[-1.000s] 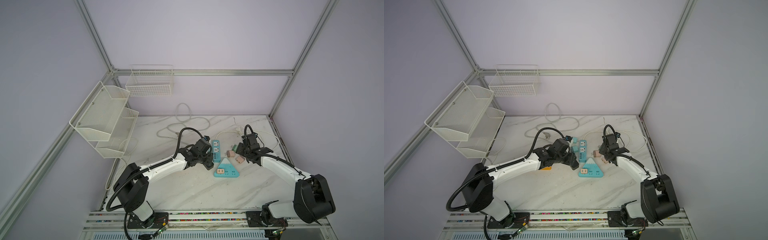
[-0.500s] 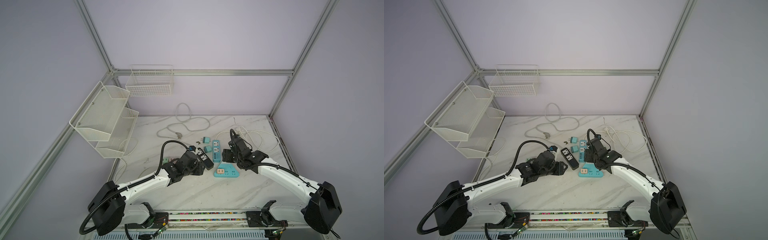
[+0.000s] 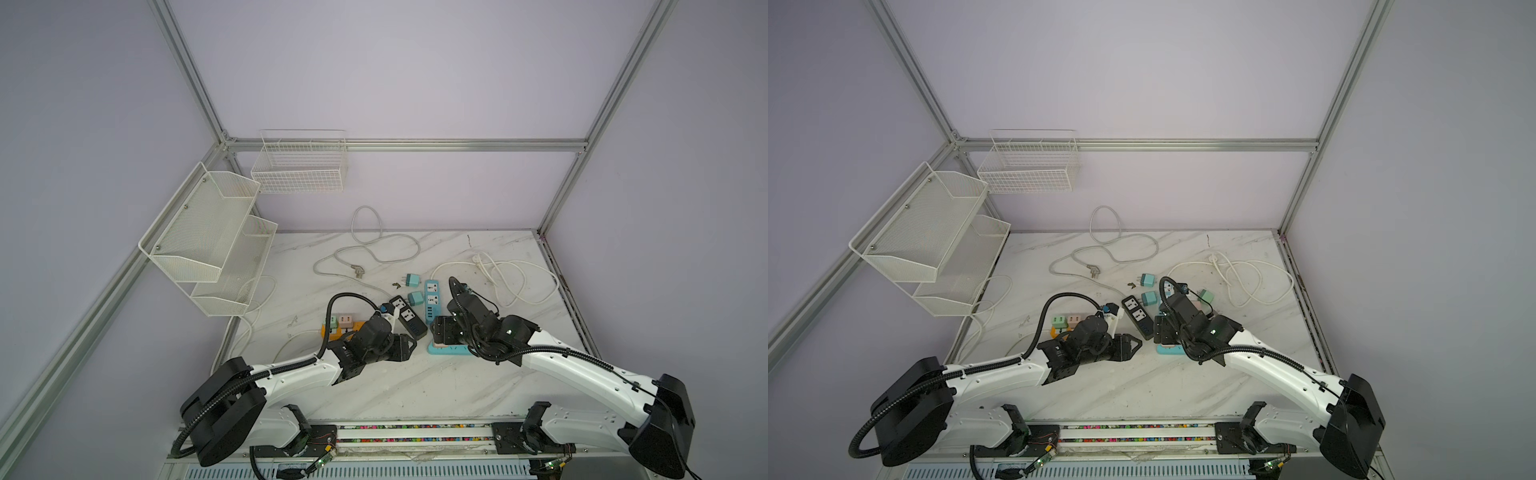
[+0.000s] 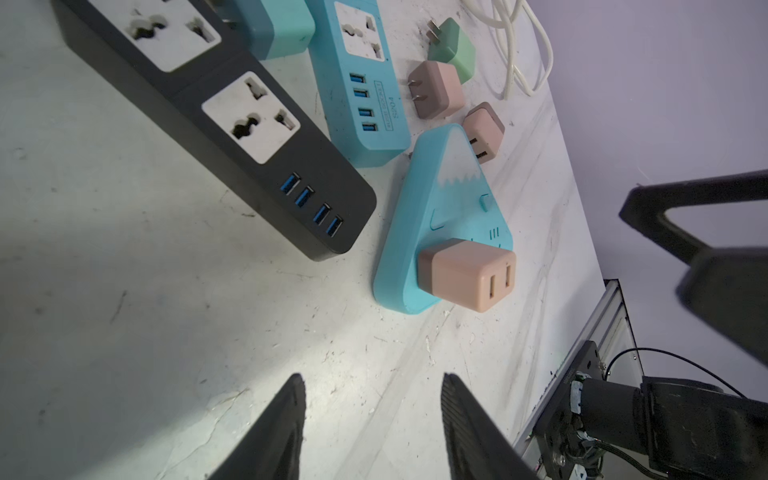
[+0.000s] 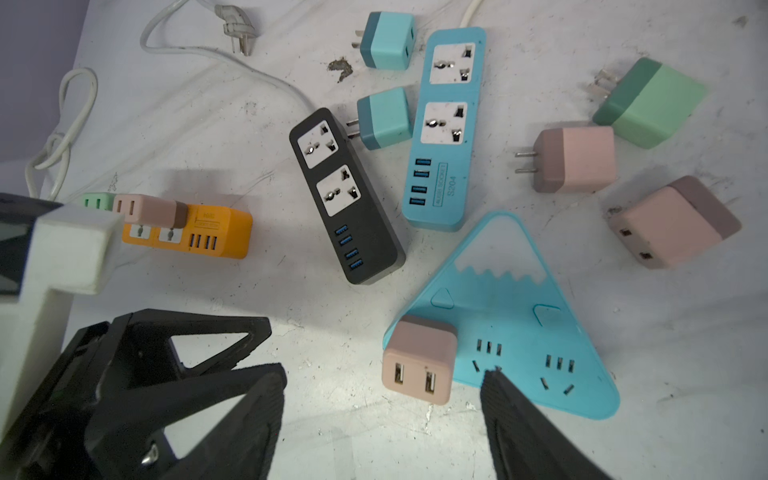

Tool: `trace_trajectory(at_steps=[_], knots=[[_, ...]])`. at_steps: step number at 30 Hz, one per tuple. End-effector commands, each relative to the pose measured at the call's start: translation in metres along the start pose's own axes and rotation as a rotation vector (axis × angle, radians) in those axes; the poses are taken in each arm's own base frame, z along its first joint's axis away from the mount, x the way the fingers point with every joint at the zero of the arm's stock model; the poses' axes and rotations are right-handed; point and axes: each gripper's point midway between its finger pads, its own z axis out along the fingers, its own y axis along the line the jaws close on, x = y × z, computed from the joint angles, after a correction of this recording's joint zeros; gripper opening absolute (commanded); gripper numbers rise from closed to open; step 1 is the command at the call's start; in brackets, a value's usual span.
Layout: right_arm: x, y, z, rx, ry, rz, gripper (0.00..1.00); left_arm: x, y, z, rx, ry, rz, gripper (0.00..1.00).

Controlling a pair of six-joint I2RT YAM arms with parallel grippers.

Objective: Pull the plug off the socket

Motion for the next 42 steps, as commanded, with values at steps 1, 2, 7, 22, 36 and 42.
trace_trajectory(at_steps=[1,2,7,22,36,42], knots=[[0.016,-0.01,0.007,0.073,0.033,0.01,0.79,0.0,-0.014,0.008,0.077,-0.021,0.026,0.52],[0.018,-0.013,0.009,0.095,0.035,0.009,0.79,0.001,-0.013,0.011,0.076,-0.018,0.024,0.52],[0.032,-0.017,0.021,0.138,0.082,-0.009,0.8,0.012,-0.015,0.026,0.09,0.015,0.029,0.51],[0.043,-0.034,0.033,0.256,0.117,-0.025,0.73,0.009,-0.014,0.052,0.091,-0.006,0.007,0.45],[0.043,-0.026,0.051,0.26,0.13,-0.034,0.66,0.0,-0.024,0.065,0.115,-0.009,0.047,0.42],[0.04,-0.026,0.055,0.28,0.127,-0.039,0.64,-0.005,-0.028,0.063,0.128,-0.024,0.062,0.41]])
